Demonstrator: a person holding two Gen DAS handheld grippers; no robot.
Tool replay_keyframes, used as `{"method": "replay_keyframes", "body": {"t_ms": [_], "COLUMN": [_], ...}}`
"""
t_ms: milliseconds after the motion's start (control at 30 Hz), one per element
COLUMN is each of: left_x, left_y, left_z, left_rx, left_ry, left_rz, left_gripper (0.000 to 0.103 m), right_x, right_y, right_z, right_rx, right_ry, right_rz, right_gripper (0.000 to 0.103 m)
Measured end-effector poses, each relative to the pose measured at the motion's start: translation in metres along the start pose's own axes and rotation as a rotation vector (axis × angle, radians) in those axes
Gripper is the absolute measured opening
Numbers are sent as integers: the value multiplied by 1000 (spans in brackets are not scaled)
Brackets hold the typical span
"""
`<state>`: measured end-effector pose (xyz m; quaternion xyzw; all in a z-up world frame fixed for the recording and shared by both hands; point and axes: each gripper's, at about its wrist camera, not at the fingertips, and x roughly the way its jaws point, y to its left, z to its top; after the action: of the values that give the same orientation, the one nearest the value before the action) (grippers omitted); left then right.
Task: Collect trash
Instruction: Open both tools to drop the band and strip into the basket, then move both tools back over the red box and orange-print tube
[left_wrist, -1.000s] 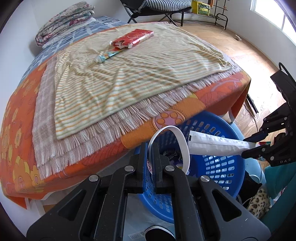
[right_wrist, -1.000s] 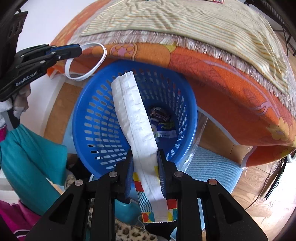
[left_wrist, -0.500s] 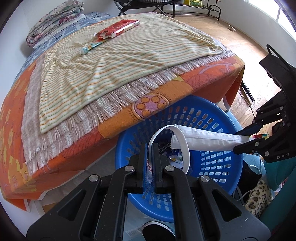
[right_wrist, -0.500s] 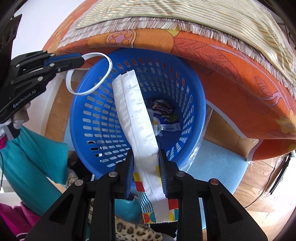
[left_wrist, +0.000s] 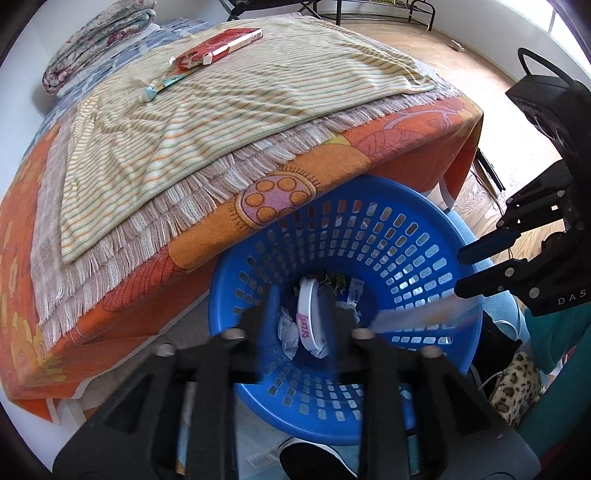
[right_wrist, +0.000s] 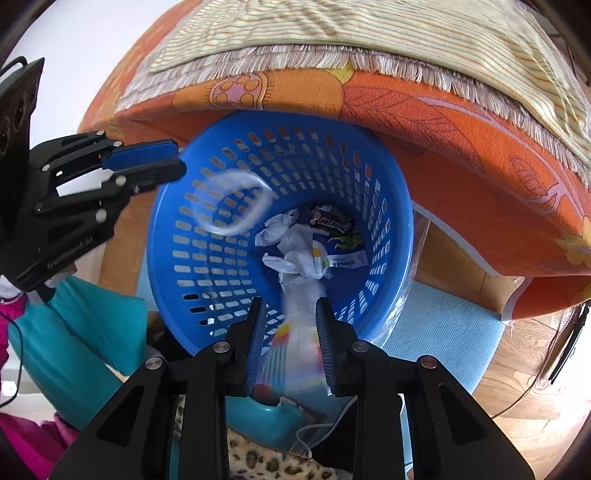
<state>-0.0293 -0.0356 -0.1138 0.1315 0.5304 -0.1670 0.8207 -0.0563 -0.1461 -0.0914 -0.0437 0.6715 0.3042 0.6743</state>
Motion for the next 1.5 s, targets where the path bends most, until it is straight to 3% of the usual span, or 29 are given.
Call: {"method": "replay_keyframes", "body": {"t_ms": [33, 200, 333, 467, 867, 1233, 1500], "left_x": [-1, -2, -2, -5, -22, -32, -27], "left_y": [-1, -2, 2, 9, 41, 66, 81], "left_z": [0, 3, 5, 9, 42, 68, 83], "left_rx": [1, 4, -9, -33, -126, -186, -218], "left_ry": [-8, -18, -21, -36, -119, -189, -198], "left_rz": [1, 5, 6, 3, -12, -13, -22], "left_gripper": [45, 46, 56, 56, 56, 62, 62], "right_x": [-1, -5, -10, -17, -37, -61, -71], "right_y": [0, -2, -6, -8, -7, -8, -11], "right_z": [1, 4, 8, 11, 33, 59, 76], "right_rx": [1, 11, 20, 24, 30, 45, 49], "right_ry": [-2, -24, -45, -75, -171, -264, -297], "right_rz": [-2, -14, -29, -36, -57, -140, -199], "right_gripper": [29, 37, 40, 49, 55, 58, 64]}}
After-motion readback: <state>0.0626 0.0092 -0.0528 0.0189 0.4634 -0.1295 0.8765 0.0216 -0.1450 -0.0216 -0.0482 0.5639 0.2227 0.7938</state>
